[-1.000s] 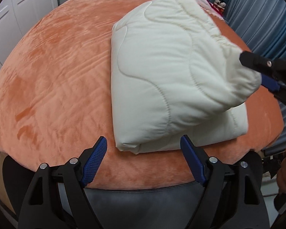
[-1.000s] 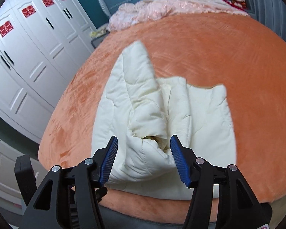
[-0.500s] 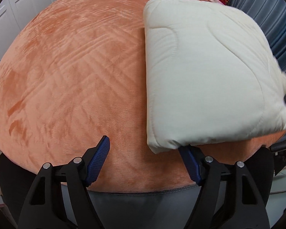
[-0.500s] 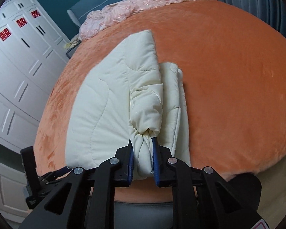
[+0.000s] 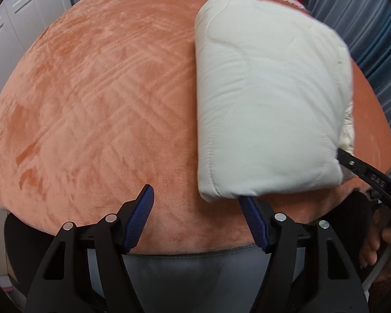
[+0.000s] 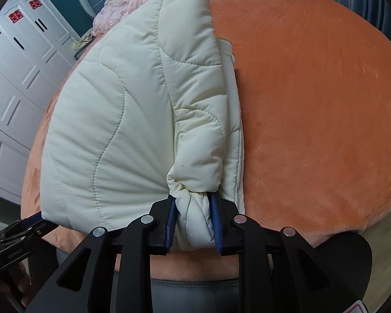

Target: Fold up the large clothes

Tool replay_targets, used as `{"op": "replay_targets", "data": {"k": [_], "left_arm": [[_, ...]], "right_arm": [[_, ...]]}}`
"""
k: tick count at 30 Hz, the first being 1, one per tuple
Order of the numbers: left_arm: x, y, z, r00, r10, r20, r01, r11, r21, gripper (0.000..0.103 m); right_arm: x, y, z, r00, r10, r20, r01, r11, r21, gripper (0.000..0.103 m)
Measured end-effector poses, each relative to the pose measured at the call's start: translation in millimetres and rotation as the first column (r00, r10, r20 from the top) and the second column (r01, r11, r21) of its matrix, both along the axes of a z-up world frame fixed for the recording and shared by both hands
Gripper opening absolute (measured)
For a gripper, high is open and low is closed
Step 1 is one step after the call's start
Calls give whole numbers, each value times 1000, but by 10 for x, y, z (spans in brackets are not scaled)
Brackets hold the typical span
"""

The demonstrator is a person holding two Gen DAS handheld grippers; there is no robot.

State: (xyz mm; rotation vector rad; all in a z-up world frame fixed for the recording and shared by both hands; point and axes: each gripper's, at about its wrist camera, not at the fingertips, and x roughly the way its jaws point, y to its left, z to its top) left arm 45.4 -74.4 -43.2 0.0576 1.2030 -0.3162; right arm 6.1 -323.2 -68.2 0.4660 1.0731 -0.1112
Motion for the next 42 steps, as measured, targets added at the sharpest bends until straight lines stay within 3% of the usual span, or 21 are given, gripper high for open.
{"op": "replay_targets", "data": {"k": [3, 8, 13, 16, 19, 20, 21, 22, 24, 26, 30, 36, 42], "left_arm": [[-9, 128, 355, 998, 3, 66, 1, 998, -66, 65], [405, 103, 836, 985, 16, 173, 3, 994, -106, 67], [1000, -286, 1033, 971, -1, 239, 27, 994, -105, 68], [1316, -483, 987, 979, 26, 203, 6, 988, -156, 68], [1589, -619, 838, 988, 64, 141, -36, 981, -192, 68], [1652, -647, 779, 989, 73, 126, -47, 979, -200, 68], [1702, -681, 736, 990, 85, 116, -61, 978, -198, 67], [1741, -720, 696, 990, 88, 111, -65, 979, -196, 67], [1770, -797, 626, 991, 86, 98, -65, 978, -196, 67], [1786, -870, 528, 994, 73, 84, -55, 979, -197, 67], [1793, -1056, 205, 998, 51, 34, -44, 983, -179, 67], [1763, -1231, -57, 994, 47, 97, -37, 994, -101, 78], [1792, -1286, -293, 989, 52, 136, -45, 998, -54, 87]], "right_arm": [[-77, -109, 194, 1000, -3, 21, 2, 999, 47, 31], [-67, -326, 731, 990, -72, 118, 60, 992, 110, 35], [529, -518, 1122, 966, -147, 214, 114, 981, 159, 56], [1000, -524, 1000, 963, -230, 139, 208, 965, 159, 61], [1367, -568, 686, 953, -301, 13, 295, 941, 166, 61], [1428, -547, 582, 955, -296, -15, 293, 937, 192, 53], [1471, -505, 519, 961, -277, -17, 274, 935, 225, 23], [1453, -472, 506, 962, -274, 2, 266, 936, 232, 13], [1311, -457, 563, 952, -295, 76, 278, 943, 185, 8], [1216, -475, 571, 942, -319, 106, 307, 944, 118, 7], [1252, -437, 281, 962, -266, 64, 268, 963, -20, 7], [1380, -438, -107, 971, -233, 48, 236, 969, -71, 15], [1438, -390, -262, 977, -203, 65, 210, 968, -134, 21]]}}
